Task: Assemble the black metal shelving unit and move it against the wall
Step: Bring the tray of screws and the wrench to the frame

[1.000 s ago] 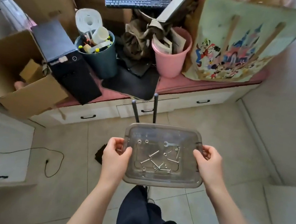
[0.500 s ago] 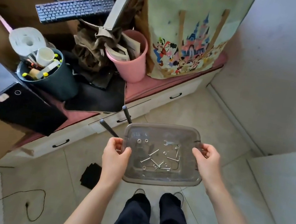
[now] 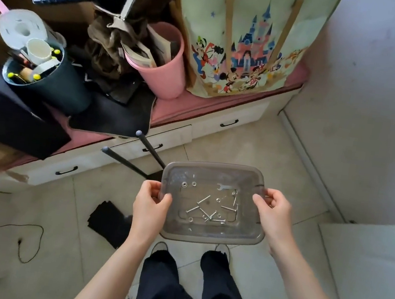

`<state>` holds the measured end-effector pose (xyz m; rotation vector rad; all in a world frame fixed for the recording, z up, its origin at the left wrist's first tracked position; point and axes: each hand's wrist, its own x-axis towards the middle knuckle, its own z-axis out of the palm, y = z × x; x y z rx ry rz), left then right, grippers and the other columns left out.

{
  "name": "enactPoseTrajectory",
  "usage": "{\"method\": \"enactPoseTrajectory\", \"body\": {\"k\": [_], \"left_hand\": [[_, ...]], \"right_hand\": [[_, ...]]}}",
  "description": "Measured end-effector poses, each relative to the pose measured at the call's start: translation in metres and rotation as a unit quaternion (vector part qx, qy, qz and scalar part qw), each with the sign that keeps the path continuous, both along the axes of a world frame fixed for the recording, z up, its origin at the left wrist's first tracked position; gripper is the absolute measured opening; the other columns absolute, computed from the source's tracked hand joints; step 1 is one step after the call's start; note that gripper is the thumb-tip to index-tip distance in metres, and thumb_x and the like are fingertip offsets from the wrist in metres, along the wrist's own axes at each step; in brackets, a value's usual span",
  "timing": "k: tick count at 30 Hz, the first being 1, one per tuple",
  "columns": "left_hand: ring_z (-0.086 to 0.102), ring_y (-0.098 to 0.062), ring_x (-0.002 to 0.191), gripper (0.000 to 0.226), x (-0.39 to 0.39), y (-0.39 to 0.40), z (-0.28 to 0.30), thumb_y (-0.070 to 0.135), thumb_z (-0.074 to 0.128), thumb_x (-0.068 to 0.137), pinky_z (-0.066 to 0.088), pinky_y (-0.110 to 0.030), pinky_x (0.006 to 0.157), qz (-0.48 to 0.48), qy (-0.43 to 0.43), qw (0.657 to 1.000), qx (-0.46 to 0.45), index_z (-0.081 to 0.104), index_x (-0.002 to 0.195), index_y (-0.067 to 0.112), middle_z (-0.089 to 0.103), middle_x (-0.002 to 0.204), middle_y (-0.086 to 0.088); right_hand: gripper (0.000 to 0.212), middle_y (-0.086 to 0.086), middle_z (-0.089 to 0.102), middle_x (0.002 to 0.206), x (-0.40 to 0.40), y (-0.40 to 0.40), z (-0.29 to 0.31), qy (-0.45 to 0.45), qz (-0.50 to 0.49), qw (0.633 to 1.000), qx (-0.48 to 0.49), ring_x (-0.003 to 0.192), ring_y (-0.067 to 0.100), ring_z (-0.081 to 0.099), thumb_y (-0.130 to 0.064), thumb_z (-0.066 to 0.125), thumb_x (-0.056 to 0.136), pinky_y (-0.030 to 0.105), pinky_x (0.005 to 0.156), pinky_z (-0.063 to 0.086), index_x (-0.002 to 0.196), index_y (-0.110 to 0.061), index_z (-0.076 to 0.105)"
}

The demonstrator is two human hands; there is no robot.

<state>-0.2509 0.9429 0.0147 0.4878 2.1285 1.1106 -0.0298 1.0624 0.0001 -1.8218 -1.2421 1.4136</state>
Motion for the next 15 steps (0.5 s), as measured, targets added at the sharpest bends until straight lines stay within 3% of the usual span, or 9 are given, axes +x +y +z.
{"method": "enactPoseTrajectory", "body": {"k": [6,9,12,15], "left_hand": [[0.056,0.001,0.067,0.016,0.057,0.024,-0.037,0.009,0.065,0.092,0.052,-0.02,0.063,0.017,-0.007,0.999,-0.03,0.057,0.093,0.023,0.062,0.085,0.001],[0.06,-0.014,0.078,0.014,0.074,0.041,-0.063,0.009,0.064,0.092,0.054,-0.034,0.073,0.02,-0.039,0.998,-0.051,0.056,0.095,0.021,0.064,0.089,-0.004],[0.062,-0.02,0.081,0.014,0.082,0.056,-0.096,0.008,0.063,0.092,0.054,-0.037,0.075,-0.002,-0.058,0.995,-0.077,0.055,0.096,0.019,0.064,0.09,-0.007],[0.058,-0.016,0.076,0.016,0.08,0.064,-0.136,0.009,0.064,0.093,0.05,-0.026,0.066,-0.043,-0.056,0.993,-0.096,0.053,0.094,0.02,0.062,0.087,-0.007]], "right_hand": [[0.014,-0.001,0.063,0.085,0.044,0.045,-0.028,-0.008,0.03,0.999,-0.013,0.076,0.013,0.057,-0.01,0.066,0.09,0.028,0.074,0.047,0.102,-0.015,0.062],[0.013,-0.001,0.062,0.082,0.054,0.061,-0.051,-0.001,-0.014,0.999,-0.038,0.071,0.01,0.055,-0.004,0.065,0.09,0.021,0.066,0.044,0.098,-0.013,0.062],[0.013,-0.001,0.063,0.08,0.061,0.071,-0.082,-0.009,-0.05,0.997,-0.056,0.072,0.012,0.056,-0.002,0.065,0.088,0.023,0.069,0.045,0.094,-0.014,0.063],[0.013,0.0,0.063,0.081,0.068,0.076,-0.122,-0.019,-0.06,0.996,-0.071,0.076,0.017,0.058,-0.002,0.066,0.088,0.033,0.079,0.047,0.096,-0.012,0.063]]}}
